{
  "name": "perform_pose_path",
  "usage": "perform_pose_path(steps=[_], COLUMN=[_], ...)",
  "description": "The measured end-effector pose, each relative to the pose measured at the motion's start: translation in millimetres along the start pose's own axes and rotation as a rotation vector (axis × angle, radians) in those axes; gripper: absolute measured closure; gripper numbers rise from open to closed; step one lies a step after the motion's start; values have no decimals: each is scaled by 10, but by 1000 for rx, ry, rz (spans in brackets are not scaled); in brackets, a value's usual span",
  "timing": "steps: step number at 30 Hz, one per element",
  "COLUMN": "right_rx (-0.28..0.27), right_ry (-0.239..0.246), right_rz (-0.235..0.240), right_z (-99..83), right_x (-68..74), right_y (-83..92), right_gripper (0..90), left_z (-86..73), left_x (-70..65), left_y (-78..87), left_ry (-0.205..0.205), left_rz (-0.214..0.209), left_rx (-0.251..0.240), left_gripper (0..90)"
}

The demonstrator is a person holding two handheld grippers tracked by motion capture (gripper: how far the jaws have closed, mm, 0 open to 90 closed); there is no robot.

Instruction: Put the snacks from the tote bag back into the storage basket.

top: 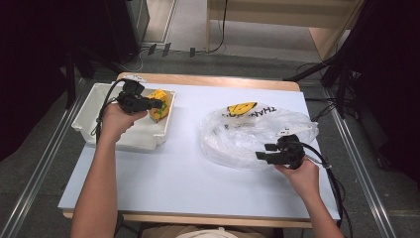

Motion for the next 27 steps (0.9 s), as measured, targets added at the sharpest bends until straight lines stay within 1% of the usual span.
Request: perform_pose_path(steps=[2, 4, 5, 7, 10, 12, 16, 19, 20, 21, 22, 24, 27], right_rx=[-1, -3, -1, -1, -3, -3, -6, -5, -6, -6, -4, -5, -4], right_ry=[-2, -2, -2, 1, 0, -4, -4, -7, -6, -6, -9, -6, -6], right_rz=[3, 6, 4, 6, 6, 4, 6, 6, 6, 6, 5, 6, 6], right_z=[0, 0, -1, -2, -1, -1, 0, 1, 1, 0, 0, -1, -1], right_x=[0, 2, 5, 8, 8, 7, 4, 4, 4, 4, 5, 4, 4], right_y=[5, 5, 4, 2, 1, 2, 1, -3, -2, -1, 1, 0, 0], right_gripper=[464, 468, 471, 471, 469, 468, 468, 468, 468, 468, 468, 468, 468], left_z=[-14, -32, -41, -65, -100, -120, -154, -177, -181, -189, -194, -212, -241], left_x=[13, 33, 44, 63, 82, 86, 113, 113, 111, 111, 114, 119, 135], left_y=[-13, -22, -23, -39, -82, -93, -104, -125, -131, -141, -150, -166, -198], left_ry=[5, 23, 20, 34, 37, 25, 31, 15, 15, 9, 11, 9, 11], left_rz=[4, -2, 0, -17, -3, -3, -9, 1, 1, 9, 4, 10, 12], left_rx=[1, -2, -7, -5, 24, 13, 1, 6, 4, 4, 8, 11, 31], left_gripper=[837, 868, 882, 900, 900, 900, 900, 900, 900, 900, 900, 900, 900])
Point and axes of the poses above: each handheld gripper's, and its own axes: y roughly backward along the jaws, z roughly out of its top, x roughly to its left, the point moved 2 cm from there along -y, roughly forward along the jaws, and after that the axes turned 5 degrees about -x, right-handed, at the moved point
